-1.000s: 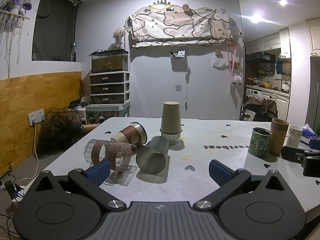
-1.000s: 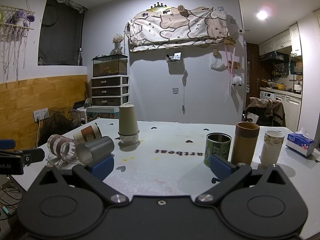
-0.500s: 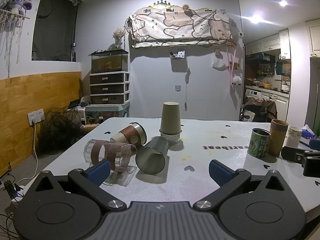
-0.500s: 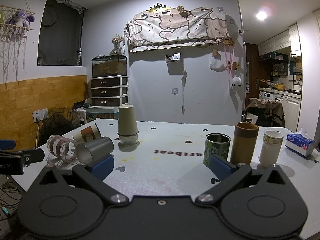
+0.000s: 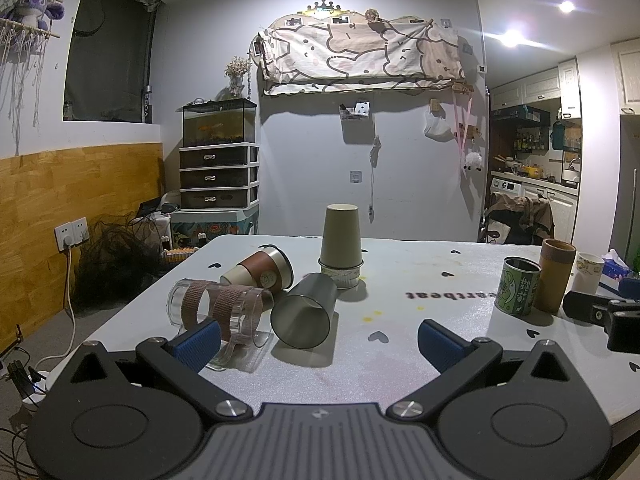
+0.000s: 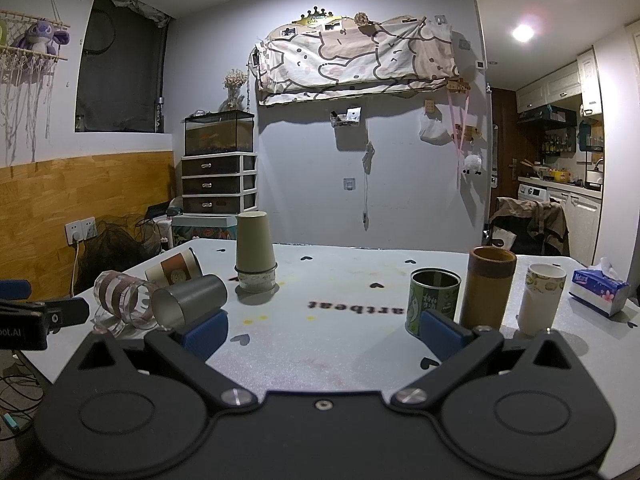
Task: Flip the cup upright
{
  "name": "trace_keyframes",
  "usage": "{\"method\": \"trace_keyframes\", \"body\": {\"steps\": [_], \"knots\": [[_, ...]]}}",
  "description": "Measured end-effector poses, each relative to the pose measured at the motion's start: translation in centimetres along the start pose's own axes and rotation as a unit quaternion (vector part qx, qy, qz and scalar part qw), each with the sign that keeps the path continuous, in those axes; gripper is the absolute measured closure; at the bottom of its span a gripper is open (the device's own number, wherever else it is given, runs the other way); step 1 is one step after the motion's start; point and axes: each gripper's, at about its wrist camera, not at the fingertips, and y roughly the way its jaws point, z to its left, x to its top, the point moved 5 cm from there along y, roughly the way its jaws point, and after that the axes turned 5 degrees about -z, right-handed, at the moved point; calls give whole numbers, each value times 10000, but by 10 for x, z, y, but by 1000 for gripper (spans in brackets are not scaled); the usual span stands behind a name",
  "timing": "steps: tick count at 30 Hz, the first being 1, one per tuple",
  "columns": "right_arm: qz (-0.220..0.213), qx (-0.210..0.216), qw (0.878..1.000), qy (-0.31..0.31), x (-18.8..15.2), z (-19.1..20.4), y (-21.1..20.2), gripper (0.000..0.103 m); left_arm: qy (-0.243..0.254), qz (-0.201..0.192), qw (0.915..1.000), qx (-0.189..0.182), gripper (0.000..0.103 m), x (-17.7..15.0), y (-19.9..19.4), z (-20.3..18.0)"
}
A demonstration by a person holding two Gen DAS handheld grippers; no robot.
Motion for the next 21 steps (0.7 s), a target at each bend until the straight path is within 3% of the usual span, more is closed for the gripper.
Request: {"method": "trace_keyframes", "body": {"steps": [14,21], "knots": [[-20,0,10000,-5,0,1,-1,0,-50,0,9999,-125,0,0,2,-3],[-102,46,9999,1,5,2,-8,0,105,-187,9995,-242,0,5,7,-6]]}}
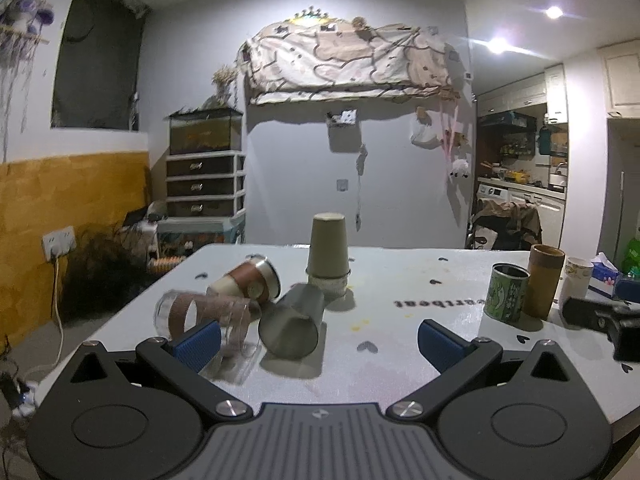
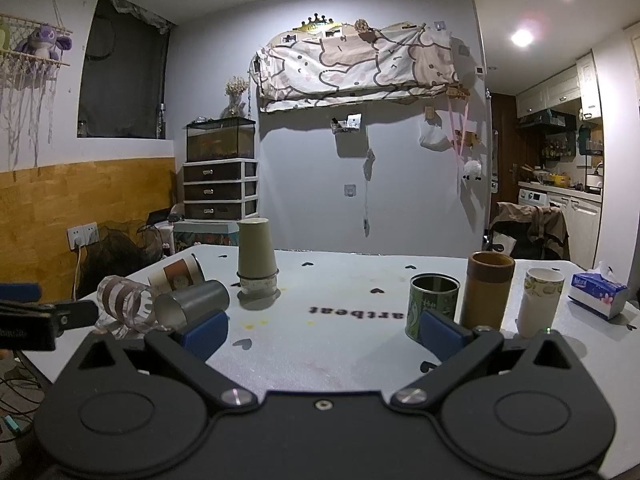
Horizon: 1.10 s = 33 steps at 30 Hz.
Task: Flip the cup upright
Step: 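Move the left tool to the lying grey cup and grasp its base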
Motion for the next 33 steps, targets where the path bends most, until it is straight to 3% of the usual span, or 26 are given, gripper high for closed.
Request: {"method": "trace_keyframes", "body": {"steps": [5,11,14,17,21,26,31,33], "knots": [[-121,51,9999,15,-6,2,-8,0,258,30,9996,-124,0,9,24,-2],[-127,153,9998,50,-10,0,-9,0,464,398,9968,-515,0,20,85,-8],[-116,157,9998,79,-12,-3,-9,0,453,703,9955,-448,1,23,123,-3],[-109,176,9997,149,-16,-6,-11,0,511,1074,9926,-263,10,23,160,-1],[-83,194,9996,207,-20,-11,-11,0,641,1662,9839,-126,20,12,203,1],[-73,172,9994,280,-25,-18,-13,0,964,2454,9646,50,20,-10,243,-1],[-55,113,9993,344,-28,-25,-14,0,1440,2812,9478,435,21,-22,262,-3],[-56,99,9993,370,-29,-27,-14,0,1512,2924,9431,476,30,-25,264,-2]]}}
